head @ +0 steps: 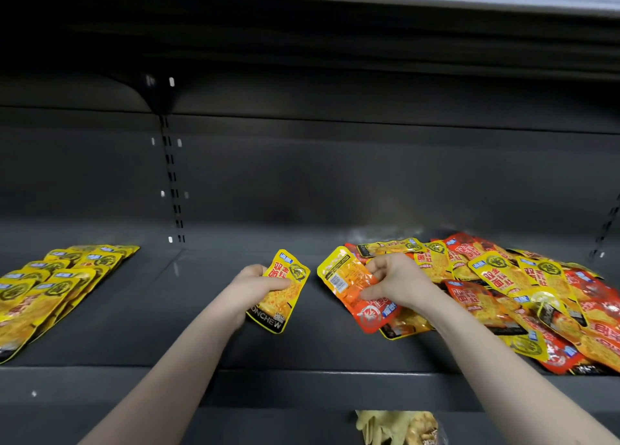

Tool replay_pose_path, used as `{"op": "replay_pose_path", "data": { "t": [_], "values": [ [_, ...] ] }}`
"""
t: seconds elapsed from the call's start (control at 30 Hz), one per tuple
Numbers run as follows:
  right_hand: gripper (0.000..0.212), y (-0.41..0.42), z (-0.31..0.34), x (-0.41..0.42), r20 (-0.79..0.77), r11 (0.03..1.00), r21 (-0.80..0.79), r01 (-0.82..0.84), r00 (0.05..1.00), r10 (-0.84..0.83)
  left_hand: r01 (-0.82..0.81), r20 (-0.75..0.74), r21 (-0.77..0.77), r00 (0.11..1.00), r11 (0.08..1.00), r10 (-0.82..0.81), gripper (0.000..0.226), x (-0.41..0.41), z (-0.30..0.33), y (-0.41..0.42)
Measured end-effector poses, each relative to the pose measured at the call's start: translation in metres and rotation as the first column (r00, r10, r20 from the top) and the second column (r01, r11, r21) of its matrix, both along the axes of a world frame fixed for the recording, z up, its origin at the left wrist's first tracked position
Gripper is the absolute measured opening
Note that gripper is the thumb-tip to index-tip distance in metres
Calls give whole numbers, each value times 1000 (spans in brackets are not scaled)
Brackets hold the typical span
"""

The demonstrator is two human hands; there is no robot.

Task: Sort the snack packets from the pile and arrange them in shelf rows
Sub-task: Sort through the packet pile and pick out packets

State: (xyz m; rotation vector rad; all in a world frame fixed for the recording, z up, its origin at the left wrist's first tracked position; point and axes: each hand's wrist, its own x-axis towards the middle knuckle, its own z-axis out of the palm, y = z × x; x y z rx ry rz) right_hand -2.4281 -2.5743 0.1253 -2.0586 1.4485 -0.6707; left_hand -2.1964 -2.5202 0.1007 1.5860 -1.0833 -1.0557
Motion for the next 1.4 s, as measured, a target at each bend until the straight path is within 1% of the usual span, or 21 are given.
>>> {"op": "replay_pose_path", "data": {
  "t": [0.07, 0.1, 0.2, 0.27, 0.33, 0.47, 0.57, 0.63, 0.73, 0.8, 0.83, 0.9, 1.0, 1.07, 1.13, 1.3, 1.4],
  "values": [
    [32, -2, 2, 8, 80, 998, -60, -34, 996, 39, -3, -12, 0, 1000, 1000, 3, 12, 11, 1, 4],
    [36, -2, 4, 12, 96, 993, -109, -46, 994, 57, -3, -14, -1, 1000, 1000, 3, 12, 17, 1, 6],
    [46, -3, 4, 26, 68, 963, -269, -34, 996, 55, -5, -16, -3, 1000, 1000, 5, 12, 34, 1, 10],
    [50, -1, -2, 33, 79, 947, -320, -25, 995, 53, -6, -21, -4, 1000, 1000, 5, 12, 42, -1, 12],
    [51, 7, -9, 39, 112, 945, -326, -29, 991, 69, -7, -28, -4, 1000, 1000, 7, 12, 49, -3, 14],
    [41, 14, -20, 41, 191, 962, -273, -16, 979, 71, -5, -56, -20, 998, 1000, 4, 12, 54, -5, 16],
    [38, 18, -25, 41, 349, 994, -88, -67, 932, 94, -14, -64, -35, 998, 999, 11, 10, 55, -3, 19],
    [37, 23, -24, 42, 448, 997, 37, -75, 893, 50, -32, -71, -41, 997, 999, 30, 11, 57, -3, 23],
    [27, 28, -21, 43, 559, 980, 180, -86, 829, -30, -80, -80, -59, 994, 995, 75, 12, 62, -2, 31],
    [15, 32, -22, 47, 570, 982, 175, -70, 821, -43, -119, -80, -80, 990, 990, 112, 13, 66, 0, 39],
    [17, 33, -22, 51, 569, 985, 161, -60, 821, -43, -138, -81, -93, 988, 986, 131, 14, 69, 2, 43],
    [34, 36, -23, 59, 598, 988, 145, -60, 800, -40, -181, -83, -117, 982, 977, 172, 14, 75, 8, 53],
    [66, 43, -25, 74, 641, 986, 155, -61, 765, -53, -239, -76, -140, 970, 961, 231, 14, 88, 16, 68],
    [77, 46, -27, 85, 654, 979, 193, -58, 752, -85, -267, -62, -147, 963, 952, 261, 15, 97, 20, 78],
    [75, 49, -29, 99, 651, 972, 230, -55, 751, -111, -290, -60, -154, 957, 945, 284, 15, 109, 24, 88],
    [45, 64, -24, 137, 660, 965, 255, -65, 741, -125, -322, -58, -188, 947, 928, 317, 13, 152, 33, 111],
    [36, 71, -21, 168, 667, 971, 237, -44, 733, -130, -325, -64, -205, 946, 923, 318, 11, 188, 36, 121]
  ]
}}
